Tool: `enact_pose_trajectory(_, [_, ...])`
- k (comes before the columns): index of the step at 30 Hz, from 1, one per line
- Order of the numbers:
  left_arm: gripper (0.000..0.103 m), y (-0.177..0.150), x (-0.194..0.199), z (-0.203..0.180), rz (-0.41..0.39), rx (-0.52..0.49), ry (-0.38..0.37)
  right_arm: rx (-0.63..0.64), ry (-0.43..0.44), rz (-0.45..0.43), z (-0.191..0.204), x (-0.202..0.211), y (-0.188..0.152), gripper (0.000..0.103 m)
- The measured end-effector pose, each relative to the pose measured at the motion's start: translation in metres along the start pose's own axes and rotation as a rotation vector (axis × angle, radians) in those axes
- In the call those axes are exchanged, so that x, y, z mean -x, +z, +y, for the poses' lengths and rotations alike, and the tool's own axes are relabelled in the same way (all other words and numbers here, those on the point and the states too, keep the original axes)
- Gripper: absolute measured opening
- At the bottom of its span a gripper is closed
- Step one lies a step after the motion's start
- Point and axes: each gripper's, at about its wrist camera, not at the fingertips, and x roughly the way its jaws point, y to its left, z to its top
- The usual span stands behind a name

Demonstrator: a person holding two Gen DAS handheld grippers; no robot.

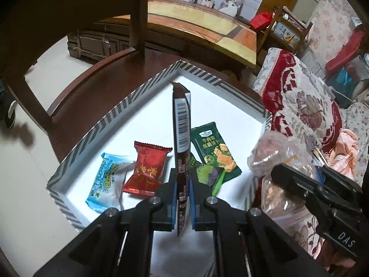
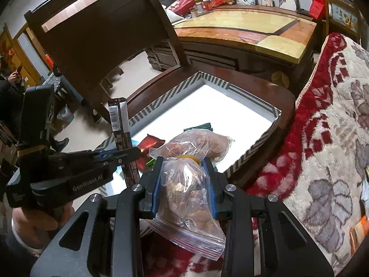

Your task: Organize snacks

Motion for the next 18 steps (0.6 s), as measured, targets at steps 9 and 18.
enact_pose_trajectory(9, [0.01, 0.009, -0.023, 0.005, 0.035, -0.001, 0.018, 0.011, -0.005, 0.038, -0.003, -0.038, 0.016, 0.031])
enact_pose_trajectory(18, [0.01, 0.016, -0.036, 0.006, 0.046, -0.003, 0.038, 0.002, -0.014, 0.082, -0.007, -0.076, 0.02, 0.031])
